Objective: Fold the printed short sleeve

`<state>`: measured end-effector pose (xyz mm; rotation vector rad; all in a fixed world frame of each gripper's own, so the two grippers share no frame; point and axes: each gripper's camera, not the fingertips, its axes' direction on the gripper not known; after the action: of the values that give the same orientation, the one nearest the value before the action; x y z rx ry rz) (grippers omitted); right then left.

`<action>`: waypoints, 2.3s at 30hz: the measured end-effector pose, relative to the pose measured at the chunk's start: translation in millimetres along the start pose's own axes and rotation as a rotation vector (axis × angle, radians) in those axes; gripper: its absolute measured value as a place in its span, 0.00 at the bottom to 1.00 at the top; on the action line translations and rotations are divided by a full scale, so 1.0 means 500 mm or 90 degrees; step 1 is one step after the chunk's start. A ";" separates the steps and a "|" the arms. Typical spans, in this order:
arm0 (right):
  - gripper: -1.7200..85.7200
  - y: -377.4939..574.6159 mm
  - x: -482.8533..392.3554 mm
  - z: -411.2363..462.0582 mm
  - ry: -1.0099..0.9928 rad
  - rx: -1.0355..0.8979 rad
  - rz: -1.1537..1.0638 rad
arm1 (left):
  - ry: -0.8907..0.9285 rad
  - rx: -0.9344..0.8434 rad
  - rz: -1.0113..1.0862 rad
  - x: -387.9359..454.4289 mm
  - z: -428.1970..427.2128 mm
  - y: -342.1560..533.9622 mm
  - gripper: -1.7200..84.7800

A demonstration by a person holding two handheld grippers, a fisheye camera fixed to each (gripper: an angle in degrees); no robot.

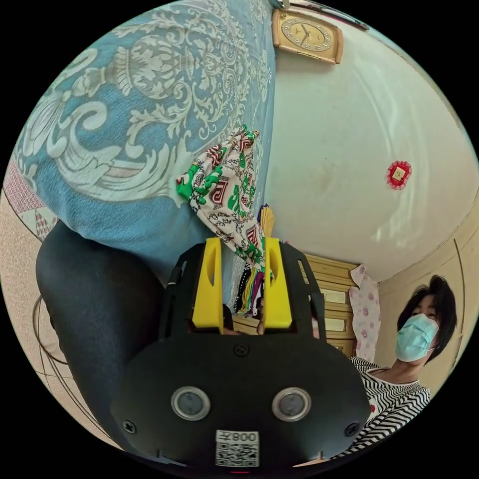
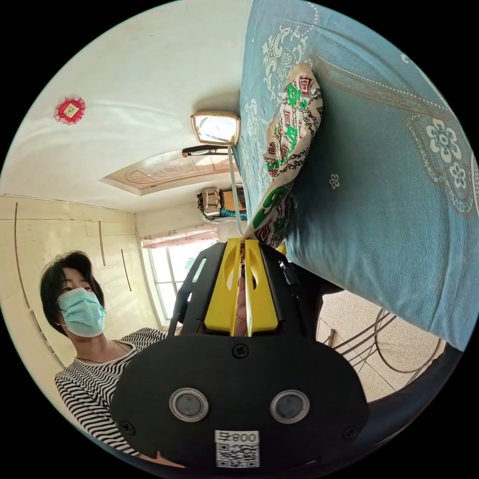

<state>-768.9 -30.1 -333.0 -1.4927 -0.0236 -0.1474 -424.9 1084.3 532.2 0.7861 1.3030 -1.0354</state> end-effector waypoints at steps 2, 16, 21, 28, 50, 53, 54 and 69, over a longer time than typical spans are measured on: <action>0.03 0.004 -0.002 -0.008 0.000 0.001 -0.003 | 0.002 0.026 -0.013 -0.010 -0.020 -0.008 0.15; 0.03 0.059 0.003 -0.093 0.013 0.011 -0.001 | -0.033 0.088 -0.011 0.018 -0.115 -0.021 0.05; 0.03 0.107 -0.002 -0.162 0.039 0.018 -0.004 | -0.034 0.061 0.027 0.086 -0.127 0.007 0.04; 0.03 0.196 -0.030 -0.263 0.057 0.033 -0.029 | -0.004 0.026 0.099 0.209 -0.124 0.051 0.04; 0.03 0.624 -0.165 -0.762 0.014 0.173 -0.230 | 0.088 -0.170 0.340 0.729 0.127 0.223 0.04; 0.03 0.679 -0.163 -0.835 0.006 0.199 -0.246 | 0.087 -0.201 0.349 0.786 0.186 0.241 0.04; 0.03 0.698 -0.160 -0.864 0.001 0.209 -0.251 | 0.090 -0.211 0.350 0.808 0.211 0.248 0.04; 0.03 0.738 -0.064 -1.258 0.011 0.302 -0.218 | 0.015 -0.329 0.334 1.074 0.693 0.250 0.04</action>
<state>-806.5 -626.7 -752.0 -1.0028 -0.2828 -0.4018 -197.2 727.4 37.3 0.6832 1.2156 -0.2525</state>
